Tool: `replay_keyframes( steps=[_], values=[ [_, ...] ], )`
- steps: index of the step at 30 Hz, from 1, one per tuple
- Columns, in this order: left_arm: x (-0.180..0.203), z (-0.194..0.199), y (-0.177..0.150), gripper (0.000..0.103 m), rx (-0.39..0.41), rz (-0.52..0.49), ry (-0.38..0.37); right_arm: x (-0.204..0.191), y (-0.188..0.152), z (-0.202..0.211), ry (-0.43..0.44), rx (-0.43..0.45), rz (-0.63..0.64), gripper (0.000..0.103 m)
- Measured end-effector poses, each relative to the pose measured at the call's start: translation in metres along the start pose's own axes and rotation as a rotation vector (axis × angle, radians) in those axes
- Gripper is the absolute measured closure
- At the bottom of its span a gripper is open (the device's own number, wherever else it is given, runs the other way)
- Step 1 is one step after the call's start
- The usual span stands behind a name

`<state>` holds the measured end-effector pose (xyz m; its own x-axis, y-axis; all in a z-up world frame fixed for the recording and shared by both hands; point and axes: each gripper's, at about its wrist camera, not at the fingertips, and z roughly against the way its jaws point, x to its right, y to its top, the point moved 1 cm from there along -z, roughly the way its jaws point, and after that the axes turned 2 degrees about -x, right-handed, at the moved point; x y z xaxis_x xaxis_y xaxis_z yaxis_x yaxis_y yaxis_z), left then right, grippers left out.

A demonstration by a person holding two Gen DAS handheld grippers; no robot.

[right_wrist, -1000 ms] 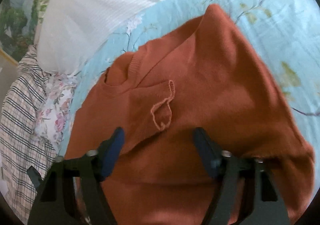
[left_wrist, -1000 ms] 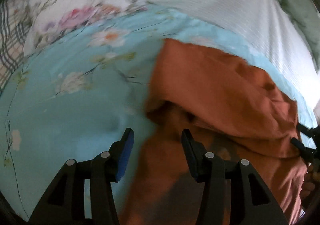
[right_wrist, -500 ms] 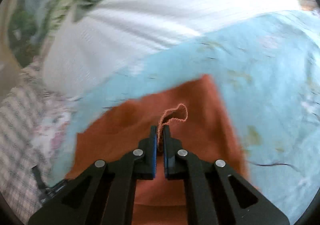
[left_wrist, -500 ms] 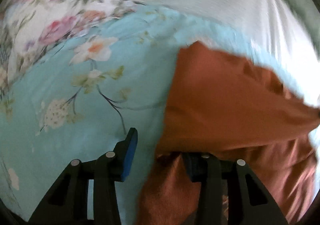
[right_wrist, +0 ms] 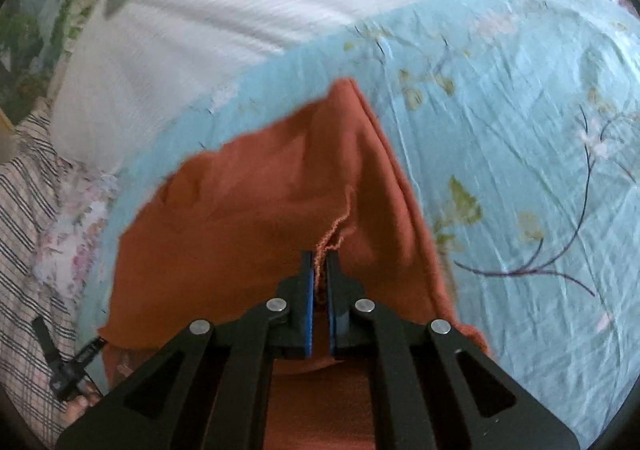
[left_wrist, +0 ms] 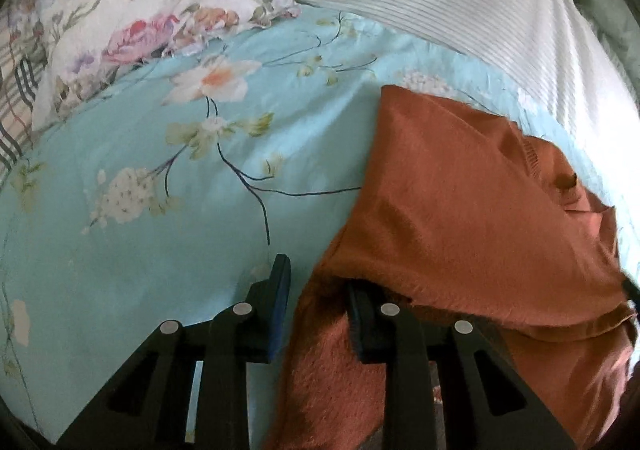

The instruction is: Fold small clothes

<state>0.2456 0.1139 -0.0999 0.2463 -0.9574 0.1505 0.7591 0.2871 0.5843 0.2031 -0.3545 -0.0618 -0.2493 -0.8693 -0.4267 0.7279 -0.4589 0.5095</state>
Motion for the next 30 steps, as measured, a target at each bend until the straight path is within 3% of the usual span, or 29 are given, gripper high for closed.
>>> replay_keyframes(
  steps=[2,4,6,9,13,16,19,20,21,22,26,30],
  values=[
    [-0.002,0.001,0.000,0.074,-0.004,0.006,-0.009,0.002,-0.002,0.002,-0.026,-0.008,-0.015,0.097],
    [-0.001,0.001,-0.001,0.074,-0.005,0.002,-0.007,-0.003,-0.001,0.022,-0.104,0.076,-0.016,0.094],
    [0.000,0.000,-0.001,0.074,-0.007,0.003,-0.005,-0.012,0.001,0.034,-0.089,0.128,0.005,0.094],
    [-0.001,-0.002,-0.001,0.074,-0.013,0.008,-0.006,-0.034,0.002,0.021,0.031,0.045,0.080,0.094],
    [-0.003,-0.002,0.000,0.074,-0.020,0.019,-0.020,-0.032,-0.003,-0.016,-0.037,-0.091,0.113,0.094],
    [-0.006,0.000,0.002,0.072,-0.031,0.032,-0.050,-0.008,-0.004,-0.004,0.010,-0.085,0.030,0.096],
    [-0.008,0.009,-0.001,0.072,-0.032,0.007,-0.080,0.002,-0.009,0.030,0.013,-0.037,0.034,0.091],
    [-0.009,0.014,-0.004,0.072,-0.032,-0.008,-0.093,0.008,-0.013,0.043,0.024,-0.026,0.035,0.080],
    [-0.011,0.019,-0.007,0.071,-0.034,-0.021,-0.102,0.009,-0.015,0.049,0.030,-0.021,0.034,0.062],
    [-0.013,0.024,-0.010,0.068,-0.036,-0.031,-0.108,0.018,-0.021,0.060,0.038,-0.013,0.031,0.055],
    [-0.027,0.039,-0.032,0.059,-0.086,-0.051,-0.168,0.047,-0.040,0.092,0.014,-0.007,0.022,0.052],
    [-0.038,0.051,-0.060,0.057,-0.150,-0.055,-0.292,0.078,-0.066,0.103,0.047,-0.083,-0.015,0.052]
  ],
)
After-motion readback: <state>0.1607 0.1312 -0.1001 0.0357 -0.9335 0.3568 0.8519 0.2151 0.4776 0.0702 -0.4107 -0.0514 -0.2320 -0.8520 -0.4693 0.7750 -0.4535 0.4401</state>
